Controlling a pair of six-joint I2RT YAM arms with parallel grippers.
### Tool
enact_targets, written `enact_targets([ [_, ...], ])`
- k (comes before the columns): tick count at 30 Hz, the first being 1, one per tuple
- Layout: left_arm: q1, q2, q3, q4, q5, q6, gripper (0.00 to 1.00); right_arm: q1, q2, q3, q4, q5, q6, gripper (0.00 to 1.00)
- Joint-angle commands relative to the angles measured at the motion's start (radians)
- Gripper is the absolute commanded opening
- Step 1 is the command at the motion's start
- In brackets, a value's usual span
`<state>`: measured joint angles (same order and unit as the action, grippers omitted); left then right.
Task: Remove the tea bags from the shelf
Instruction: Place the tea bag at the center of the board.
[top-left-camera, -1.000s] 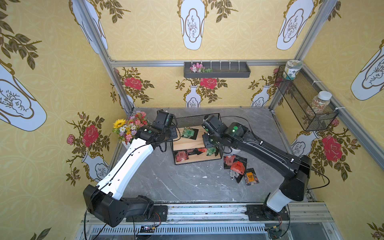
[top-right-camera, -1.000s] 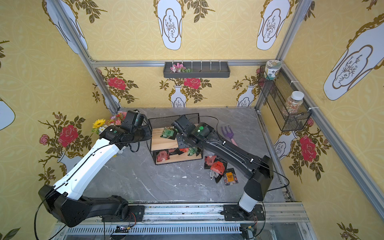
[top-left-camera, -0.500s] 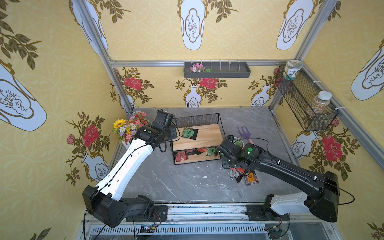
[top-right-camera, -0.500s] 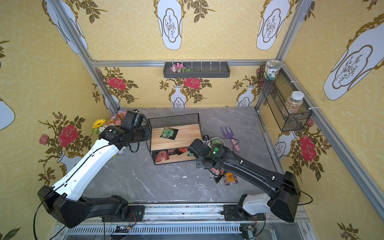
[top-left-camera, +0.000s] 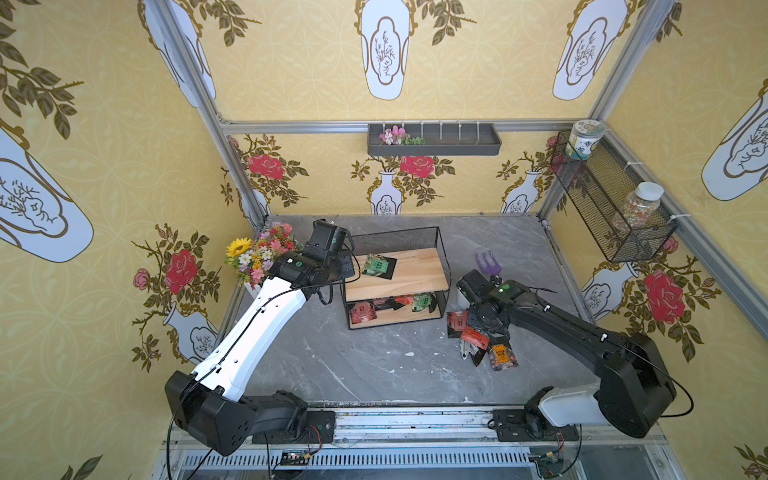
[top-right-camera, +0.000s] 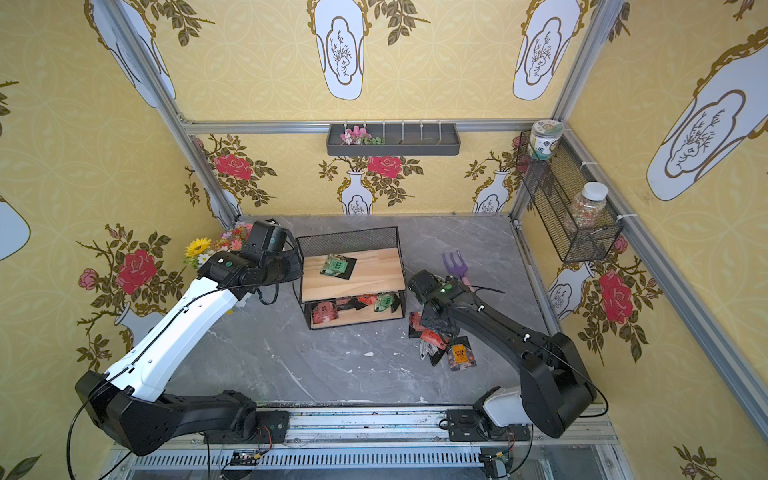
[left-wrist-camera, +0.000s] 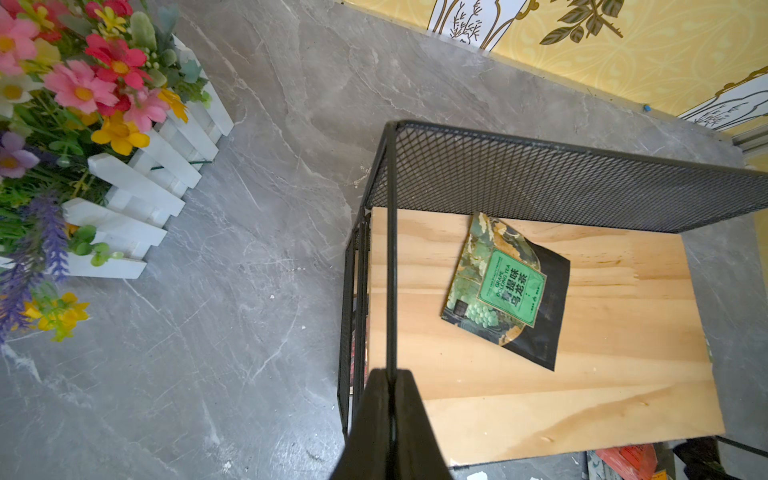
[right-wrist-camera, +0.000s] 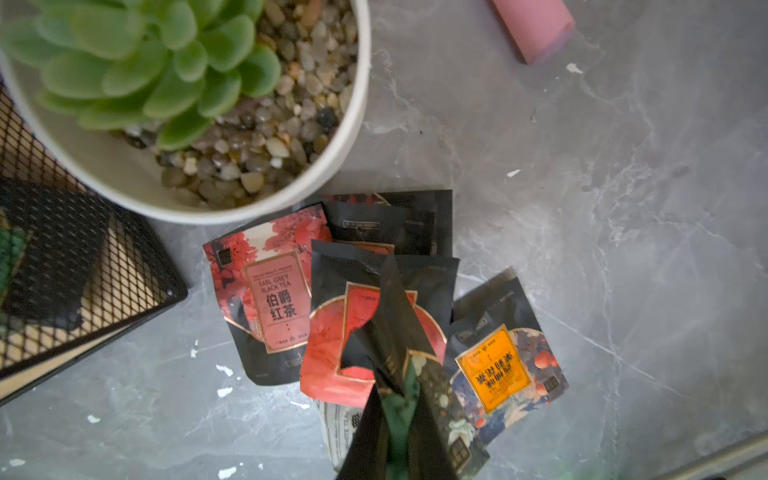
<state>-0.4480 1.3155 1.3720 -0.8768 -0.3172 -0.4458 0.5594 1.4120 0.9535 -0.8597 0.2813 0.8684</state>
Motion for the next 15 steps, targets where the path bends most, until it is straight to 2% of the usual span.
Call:
enact_targets([
  [1, 0.001, -0.008, -0.006, 0.054, -0.004, -0.008, 0.00, -0.012, 0.039, 0.003, 0.068, 0.016, -0.043, 0.12],
  [6, 0.001, -0.015, -0.014, 0.053, -0.001, -0.016, 0.00, -0.013, 0.075, -0.011, 0.105, 0.022, -0.068, 0.16],
  [15, 0.001, -0.013, -0.013, 0.055, 0.002, -0.021, 0.00, -0.016, 0.093, -0.027, 0.123, 0.006, -0.070, 0.37],
])
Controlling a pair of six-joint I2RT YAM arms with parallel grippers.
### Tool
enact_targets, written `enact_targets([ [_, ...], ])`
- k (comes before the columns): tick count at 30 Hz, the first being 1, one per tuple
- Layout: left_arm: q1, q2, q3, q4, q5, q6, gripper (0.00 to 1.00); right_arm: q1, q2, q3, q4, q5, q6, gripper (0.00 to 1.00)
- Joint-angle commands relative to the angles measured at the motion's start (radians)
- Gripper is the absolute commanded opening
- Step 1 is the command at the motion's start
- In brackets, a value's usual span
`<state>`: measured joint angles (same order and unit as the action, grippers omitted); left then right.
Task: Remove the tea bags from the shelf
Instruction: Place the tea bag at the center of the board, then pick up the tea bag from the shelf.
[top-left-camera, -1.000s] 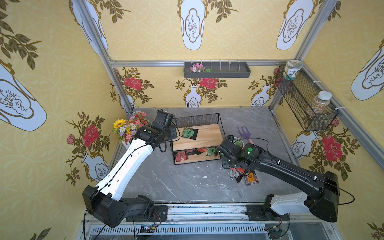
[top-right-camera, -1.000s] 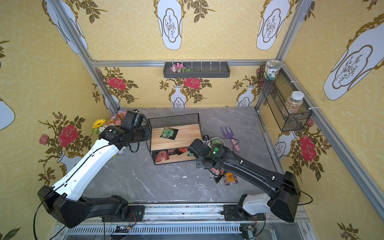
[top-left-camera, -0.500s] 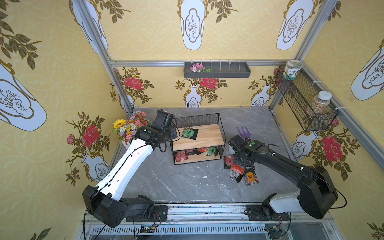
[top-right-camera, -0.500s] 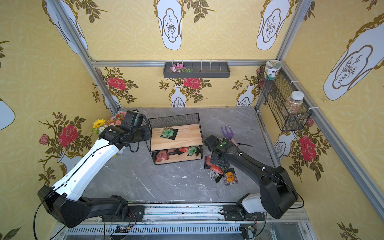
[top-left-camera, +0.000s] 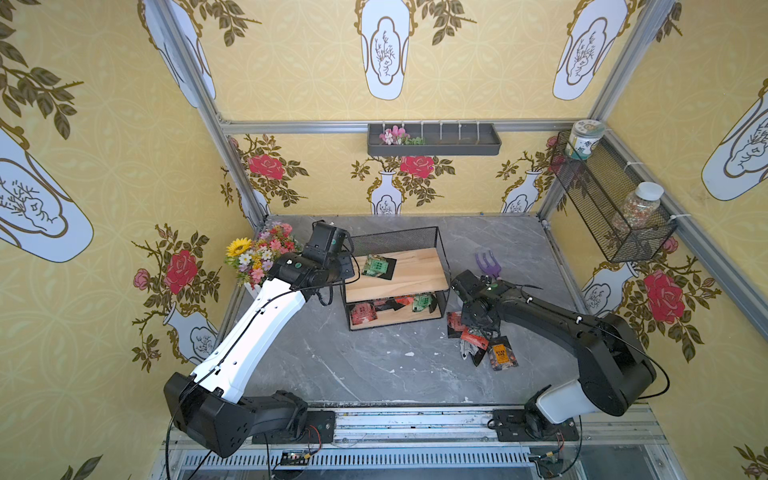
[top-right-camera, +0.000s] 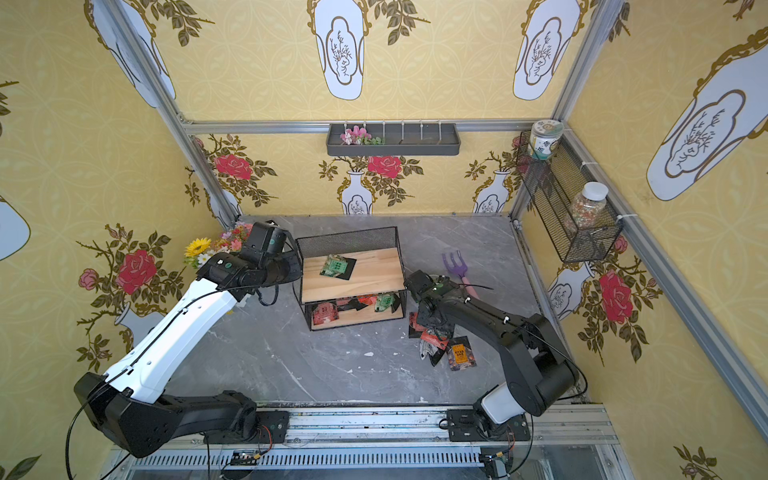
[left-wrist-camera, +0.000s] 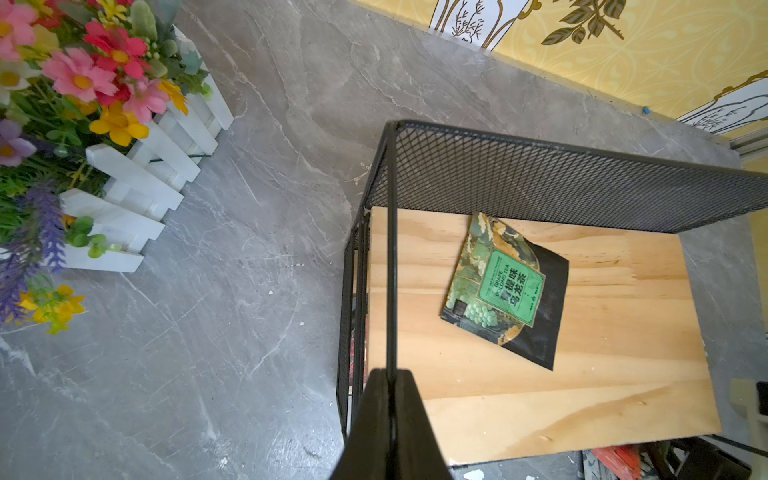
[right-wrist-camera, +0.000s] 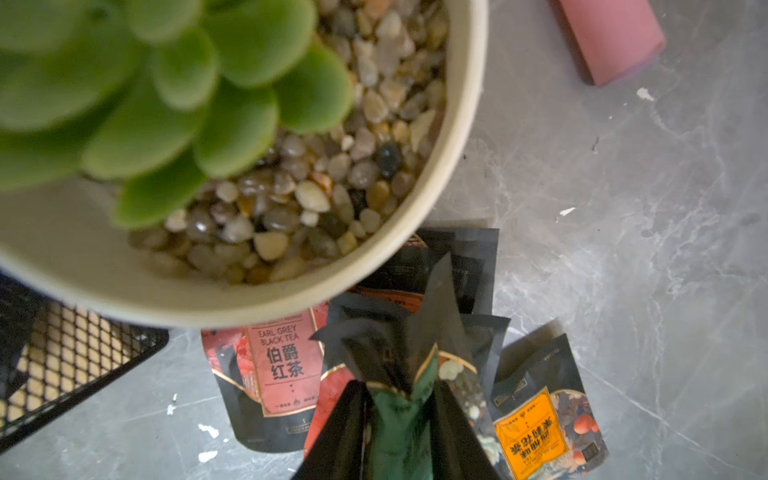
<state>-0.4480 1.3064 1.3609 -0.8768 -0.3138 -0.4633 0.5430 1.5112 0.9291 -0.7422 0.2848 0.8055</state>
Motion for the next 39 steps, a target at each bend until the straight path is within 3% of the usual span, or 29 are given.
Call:
enact_targets([
  [1, 0.001, -0.005, -0.002, 0.054, -0.001, -0.004, 0.00, 0.000, -0.010, -0.003, 0.001, 0.004, -0.006, 0.40],
  [14, 0.001, -0.002, 0.001, 0.056, -0.002, -0.007, 0.00, 0.024, -0.137, 0.097, -0.147, 0.084, 0.029, 0.48],
  [21, 0.000, 0.001, 0.003, 0.058, -0.002, -0.002, 0.00, 0.165, -0.174, 0.289, -0.278, 0.256, 0.033, 0.49],
  [28, 0.001, 0.001, 0.003, 0.059, -0.004, 0.000, 0.00, 0.337, -0.123, 0.461, -0.242, 0.349, -0.063, 0.55],
  [34, 0.001, -0.004, -0.003, 0.061, -0.006, -0.002, 0.00, 0.371, 0.064, 0.651, -0.127, 0.153, -0.242, 0.76],
  [39, 0.001, -0.006, -0.003, 0.060, -0.010, 0.001, 0.00, 0.373, 0.267, 0.874, -0.159, 0.044, -0.290, 0.92],
])
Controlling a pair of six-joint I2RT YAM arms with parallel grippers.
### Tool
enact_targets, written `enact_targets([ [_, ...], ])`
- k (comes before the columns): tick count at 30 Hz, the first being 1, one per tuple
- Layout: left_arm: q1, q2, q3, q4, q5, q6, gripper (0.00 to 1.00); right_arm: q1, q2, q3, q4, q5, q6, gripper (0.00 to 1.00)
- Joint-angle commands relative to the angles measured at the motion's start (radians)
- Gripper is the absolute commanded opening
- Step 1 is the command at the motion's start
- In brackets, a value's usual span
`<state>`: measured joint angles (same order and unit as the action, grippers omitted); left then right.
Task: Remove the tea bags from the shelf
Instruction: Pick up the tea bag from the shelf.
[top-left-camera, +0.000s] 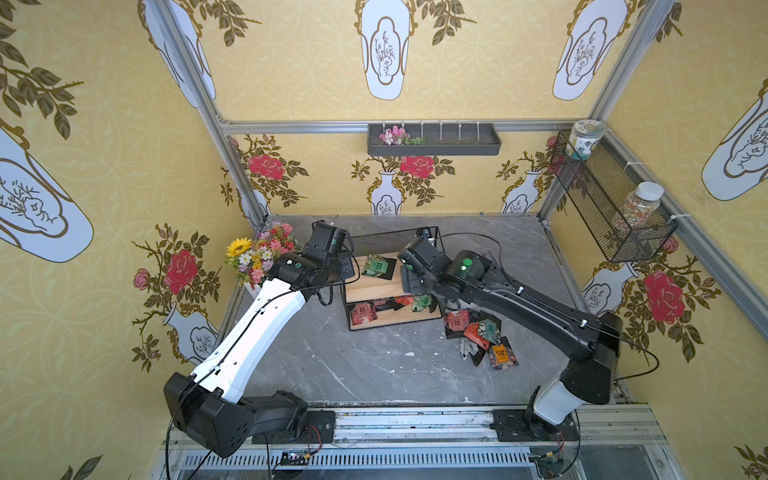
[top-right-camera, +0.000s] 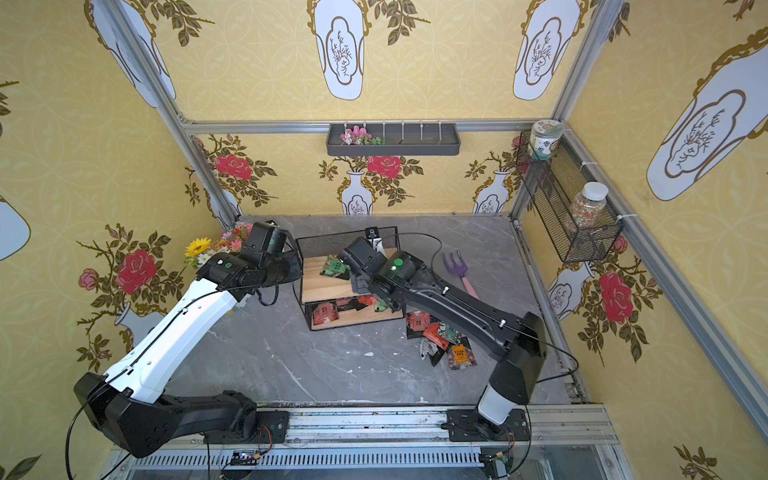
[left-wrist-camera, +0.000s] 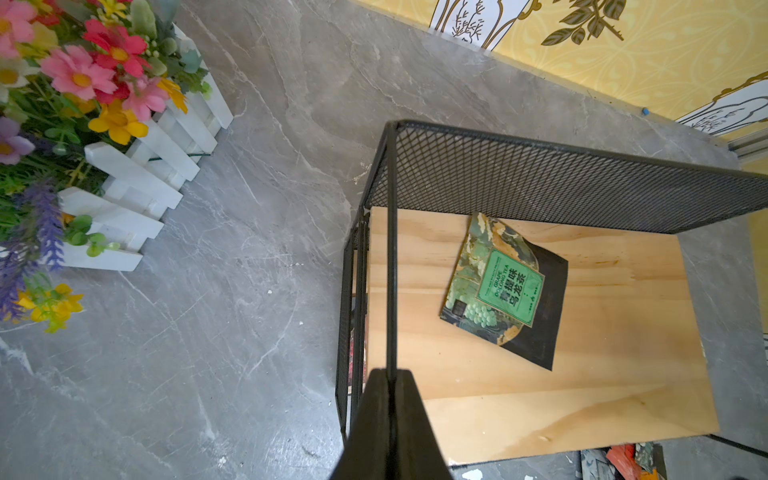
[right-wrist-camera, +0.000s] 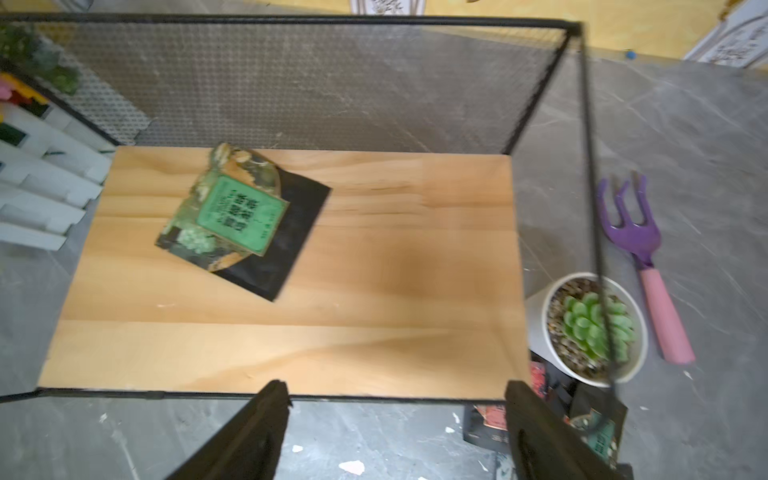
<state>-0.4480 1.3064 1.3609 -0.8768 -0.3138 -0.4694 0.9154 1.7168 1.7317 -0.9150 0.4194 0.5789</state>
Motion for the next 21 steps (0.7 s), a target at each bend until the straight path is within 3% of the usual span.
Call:
enact_targets([
  [1, 0.000, -0.005, -0.003, 0.059, -0.008, 0.007, 0.00, 0.000, 0.096, 0.106, 0.015, -0.110, -0.072, 0.93],
  [9, 0.001, -0.007, -0.005, 0.055, -0.013, 0.006, 0.00, -0.028, 0.288, 0.268, 0.017, -0.154, -0.072, 0.94],
  [21, 0.001, -0.019, -0.008, 0.048, -0.014, 0.001, 0.00, -0.041, 0.382, 0.358, 0.056, -0.181, -0.117, 0.96],
])
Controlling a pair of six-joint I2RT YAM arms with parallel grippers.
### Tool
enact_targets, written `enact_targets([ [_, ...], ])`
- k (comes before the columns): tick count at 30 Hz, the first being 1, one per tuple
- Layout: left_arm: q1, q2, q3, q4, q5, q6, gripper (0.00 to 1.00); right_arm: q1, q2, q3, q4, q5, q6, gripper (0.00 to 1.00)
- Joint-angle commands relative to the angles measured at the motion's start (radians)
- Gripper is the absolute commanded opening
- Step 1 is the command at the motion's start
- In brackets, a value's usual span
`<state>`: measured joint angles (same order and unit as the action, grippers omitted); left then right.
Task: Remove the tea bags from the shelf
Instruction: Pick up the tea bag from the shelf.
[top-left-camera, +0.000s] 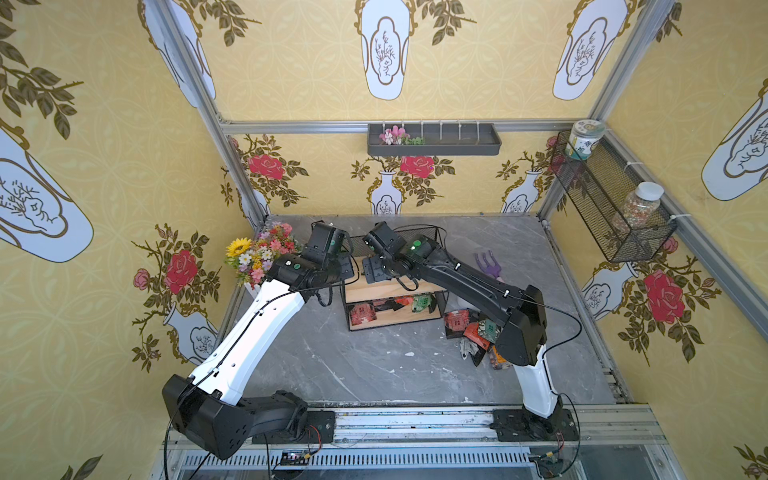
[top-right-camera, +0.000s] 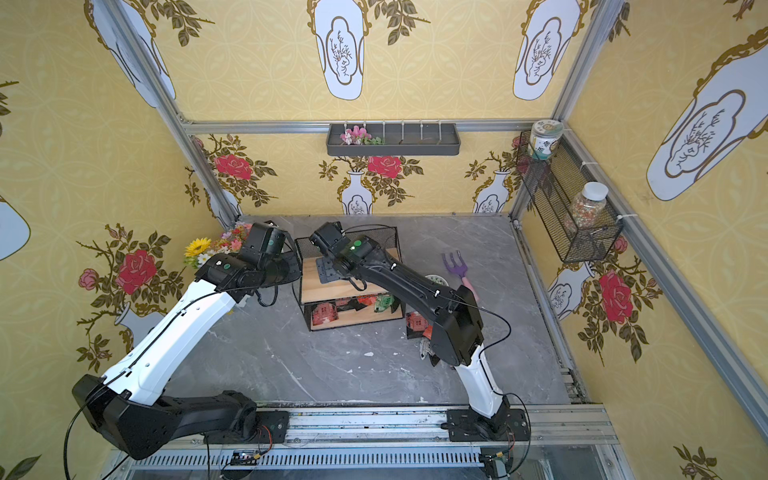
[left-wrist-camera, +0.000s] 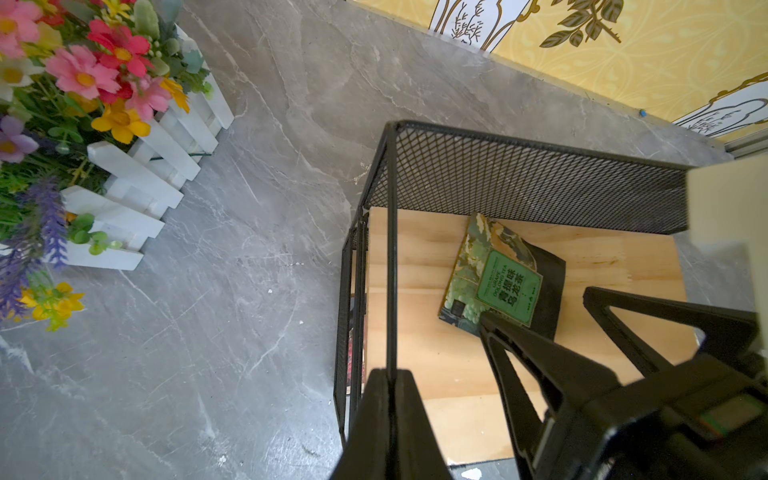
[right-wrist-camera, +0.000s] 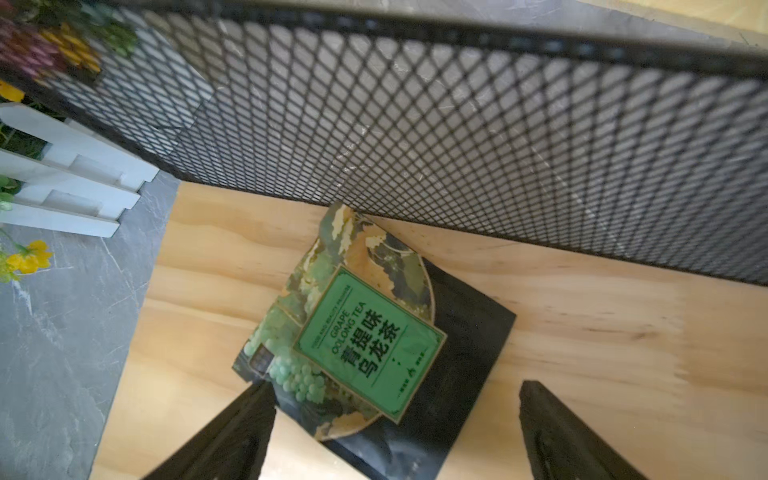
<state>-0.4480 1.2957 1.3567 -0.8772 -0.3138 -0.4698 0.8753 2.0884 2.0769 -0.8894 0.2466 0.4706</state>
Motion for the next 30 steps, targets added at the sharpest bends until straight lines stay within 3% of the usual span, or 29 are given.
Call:
enact_targets([
  [1, 0.001, -0.007, -0.003, 0.049, -0.014, 0.001, 0.00, -0.001, 0.016, 0.019, 0.032, -0.008, -0.008, 0.97],
  [12, 0.000, -0.012, -0.021, 0.055, -0.007, -0.010, 0.00, -0.003, 0.110, 0.074, 0.005, 0.014, -0.036, 0.95],
  [22, 0.001, -0.013, -0.018, 0.056, -0.008, -0.008, 0.00, -0.007, 0.052, -0.085, 0.018, 0.002, 0.009, 0.73],
  [30, 0.001, -0.009, -0.011, 0.056, -0.008, -0.005, 0.00, -0.016, 0.015, -0.129, 0.021, 0.004, 0.014, 0.46],
])
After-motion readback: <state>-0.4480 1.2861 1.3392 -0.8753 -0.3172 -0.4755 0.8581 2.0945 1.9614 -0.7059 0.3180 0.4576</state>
